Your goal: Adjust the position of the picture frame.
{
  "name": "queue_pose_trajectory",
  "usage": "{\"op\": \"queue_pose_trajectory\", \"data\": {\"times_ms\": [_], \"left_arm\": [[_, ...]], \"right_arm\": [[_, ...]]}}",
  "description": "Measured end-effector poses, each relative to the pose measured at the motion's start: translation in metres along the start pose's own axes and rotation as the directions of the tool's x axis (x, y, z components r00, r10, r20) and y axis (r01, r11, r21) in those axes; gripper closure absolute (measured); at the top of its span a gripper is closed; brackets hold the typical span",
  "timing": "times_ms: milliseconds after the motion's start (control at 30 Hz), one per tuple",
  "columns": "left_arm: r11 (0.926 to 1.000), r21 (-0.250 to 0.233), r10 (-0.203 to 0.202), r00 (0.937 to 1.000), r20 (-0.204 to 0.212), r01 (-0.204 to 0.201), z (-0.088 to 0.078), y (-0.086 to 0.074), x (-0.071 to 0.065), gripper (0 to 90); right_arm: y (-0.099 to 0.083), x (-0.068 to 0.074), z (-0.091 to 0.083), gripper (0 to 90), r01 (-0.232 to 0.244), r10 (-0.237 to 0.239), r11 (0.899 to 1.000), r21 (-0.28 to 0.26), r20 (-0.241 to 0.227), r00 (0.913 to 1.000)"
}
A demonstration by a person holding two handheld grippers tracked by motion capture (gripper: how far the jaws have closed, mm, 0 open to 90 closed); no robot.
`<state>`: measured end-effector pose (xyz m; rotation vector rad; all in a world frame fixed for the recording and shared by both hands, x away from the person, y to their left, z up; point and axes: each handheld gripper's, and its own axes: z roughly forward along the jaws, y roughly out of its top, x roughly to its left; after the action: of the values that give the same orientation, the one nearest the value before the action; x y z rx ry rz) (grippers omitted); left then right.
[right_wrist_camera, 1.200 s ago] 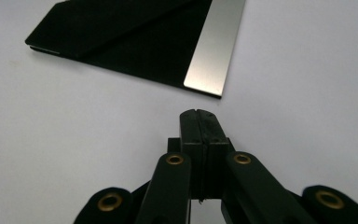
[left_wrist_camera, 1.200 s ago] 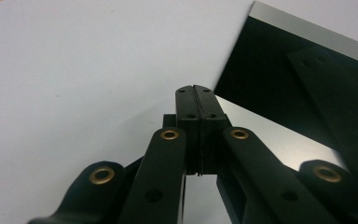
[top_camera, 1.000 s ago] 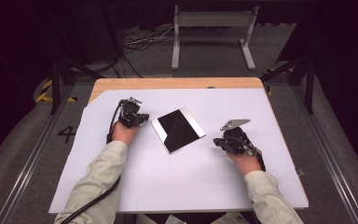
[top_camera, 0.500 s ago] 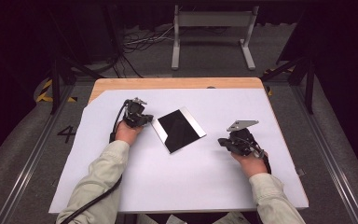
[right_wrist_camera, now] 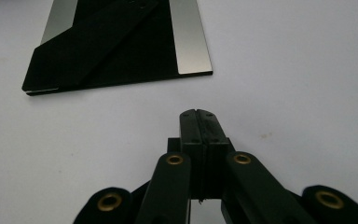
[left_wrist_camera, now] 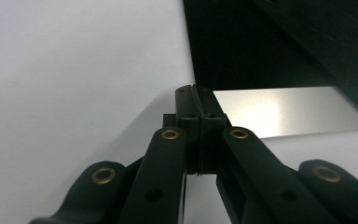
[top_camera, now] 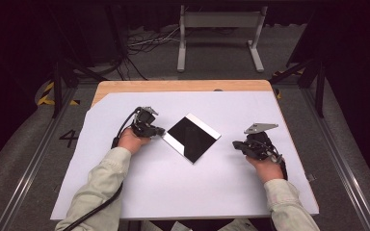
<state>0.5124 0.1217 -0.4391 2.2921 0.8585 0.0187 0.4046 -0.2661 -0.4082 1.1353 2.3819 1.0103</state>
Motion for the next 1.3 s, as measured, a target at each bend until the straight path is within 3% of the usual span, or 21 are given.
{"op": "queue_pose_trajectory", "data": {"times_ms": [433,567,600,733,900,1033,1100,1300], "left_arm": [[0.9902,0.085,0.105,0.9922,0.067,-0.111,0.000,-0.005,-0.040,90.0],[0.9843,0.097,0.139,0.9863,0.088,-0.148,0.002,-0.006,-0.051,90.0],[0.9801,0.103,0.158,0.9810,0.112,-0.170,0.004,-0.005,-0.057,90.0],[0.9751,0.109,0.178,0.9748,0.134,-0.193,0.007,-0.004,-0.065,90.0],[0.9671,0.083,0.222,0.9577,0.182,-0.240,0.018,0.000,-0.079,90.0],[0.9657,0.061,0.235,0.9502,0.204,-0.252,0.025,0.002,-0.088,90.0],[0.9626,0.065,0.246,0.9489,0.198,-0.263,0.026,0.004,-0.092,90.0],[0.9651,0.043,0.246,0.9497,0.194,-0.259,0.031,0.005,-0.100,90.0]], "right_arm": [[-0.004,-0.006,-0.008,90.0,-0.009,0.009,1.000,-0.015,0.006,0.9999],[-0.005,-0.007,-0.011,90.0,-0.016,0.016,1.000,-0.020,0.007,0.9998],[-0.007,-0.008,-0.014,90.0,-0.020,0.020,0.999,-0.025,0.007,0.9998],[-0.012,-0.008,-0.015,90.0,-0.031,0.031,0.999,-0.028,-0.001,0.9995],[-0.024,-0.004,-0.021,90.0,-0.037,0.037,0.998,-0.043,0.001,0.9993],[-0.029,-0.004,-0.029,90.0,-0.042,0.043,0.998,-0.045,0.018,0.9989],[-0.032,-0.002,-0.037,90.0,-0.030,0.032,0.998,-0.055,0.032,0.9990],[-0.048,0.002,-0.052,90.0,-0.041,0.044,0.996,-0.076,0.039,0.9983]]}}
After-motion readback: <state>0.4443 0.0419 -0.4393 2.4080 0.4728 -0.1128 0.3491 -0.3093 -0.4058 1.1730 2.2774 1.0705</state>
